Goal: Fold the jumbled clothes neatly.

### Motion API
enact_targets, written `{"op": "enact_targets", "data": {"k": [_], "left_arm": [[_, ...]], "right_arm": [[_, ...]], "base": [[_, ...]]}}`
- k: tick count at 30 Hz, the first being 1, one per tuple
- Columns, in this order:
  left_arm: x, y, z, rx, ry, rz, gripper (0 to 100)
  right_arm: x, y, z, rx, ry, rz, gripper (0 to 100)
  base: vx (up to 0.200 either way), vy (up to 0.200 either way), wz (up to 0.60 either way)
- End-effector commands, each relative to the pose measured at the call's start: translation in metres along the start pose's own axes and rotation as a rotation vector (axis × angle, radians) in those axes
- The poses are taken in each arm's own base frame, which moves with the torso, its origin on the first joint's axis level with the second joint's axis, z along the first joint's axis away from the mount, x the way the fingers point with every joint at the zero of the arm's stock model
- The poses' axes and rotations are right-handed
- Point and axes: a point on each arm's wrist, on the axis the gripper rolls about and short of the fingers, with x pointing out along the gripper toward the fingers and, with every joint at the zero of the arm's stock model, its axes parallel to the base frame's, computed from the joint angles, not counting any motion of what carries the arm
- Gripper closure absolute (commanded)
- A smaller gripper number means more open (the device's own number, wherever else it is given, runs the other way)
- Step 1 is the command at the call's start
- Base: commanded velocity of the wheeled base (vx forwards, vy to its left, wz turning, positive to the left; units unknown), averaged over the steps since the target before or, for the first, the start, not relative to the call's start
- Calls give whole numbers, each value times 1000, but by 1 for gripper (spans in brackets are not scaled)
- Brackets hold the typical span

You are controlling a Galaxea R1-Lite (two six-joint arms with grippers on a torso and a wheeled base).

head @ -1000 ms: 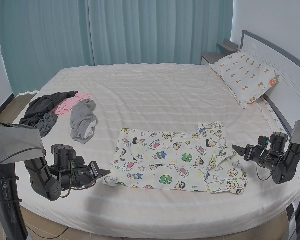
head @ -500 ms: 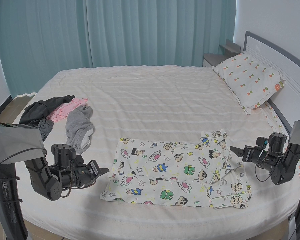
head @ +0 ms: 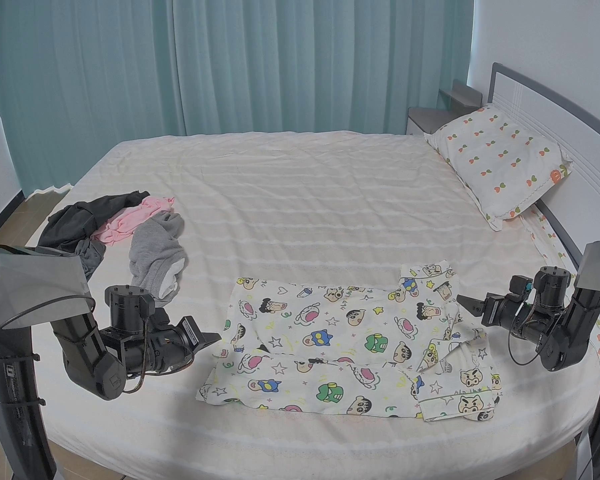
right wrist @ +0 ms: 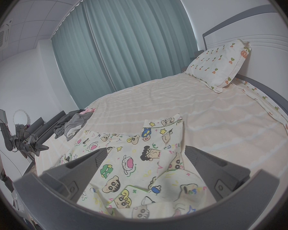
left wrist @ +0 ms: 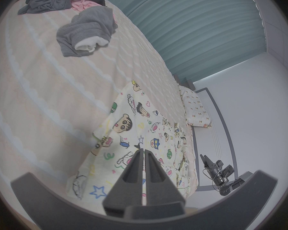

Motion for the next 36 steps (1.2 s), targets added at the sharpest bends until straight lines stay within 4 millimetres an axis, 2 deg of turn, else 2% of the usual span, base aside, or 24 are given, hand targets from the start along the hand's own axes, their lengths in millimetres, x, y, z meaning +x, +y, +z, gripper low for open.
{"op": "enact_targets", "data": {"k": [1, 3, 16, 17, 20, 23, 24, 28, 32, 36], "left_arm": [[0, 0, 0, 1, 0, 1, 100], [0, 1, -1, 3, 0, 1, 100], [0, -1, 0, 6, -13, 5, 100], [0, -1, 1, 7, -18, 4, 0], [-1, -1, 10, 15, -49, -2, 0], [3, -1, 40, 114, -129, -11, 0], [3, 0, 44, 131, -136, -7, 0], [11, -3, 83, 210, -130, 63, 0], [31, -4, 105, 240, -75, 150, 0], [67, 11, 120, 281, -117, 200, 0]], "right_arm": [[1, 0, -1, 1, 4, 2, 0], [1, 0, -3, 2, 8, 0, 0], [4, 11, -9, 0, 36, 31, 0], [3, 11, -9, -1, 37, 34, 0], [4, 18, -7, 2, 19, 53, 0], [6, 32, -4, 62, -16, 96, 0], [7, 34, -4, 72, -19, 98, 0], [14, 50, -6, 121, -40, 71, 0], [20, 61, -9, 139, -38, 77, 0], [23, 62, -15, 144, -18, 82, 0]], "base": [[0, -200, 0], [0, -200, 0], [0, 0, 0], [0, 0, 0], [0, 0, 0], [0, 0, 0], [0, 0, 0], [0, 0, 0], [0, 0, 0], [0, 0, 0]]}}
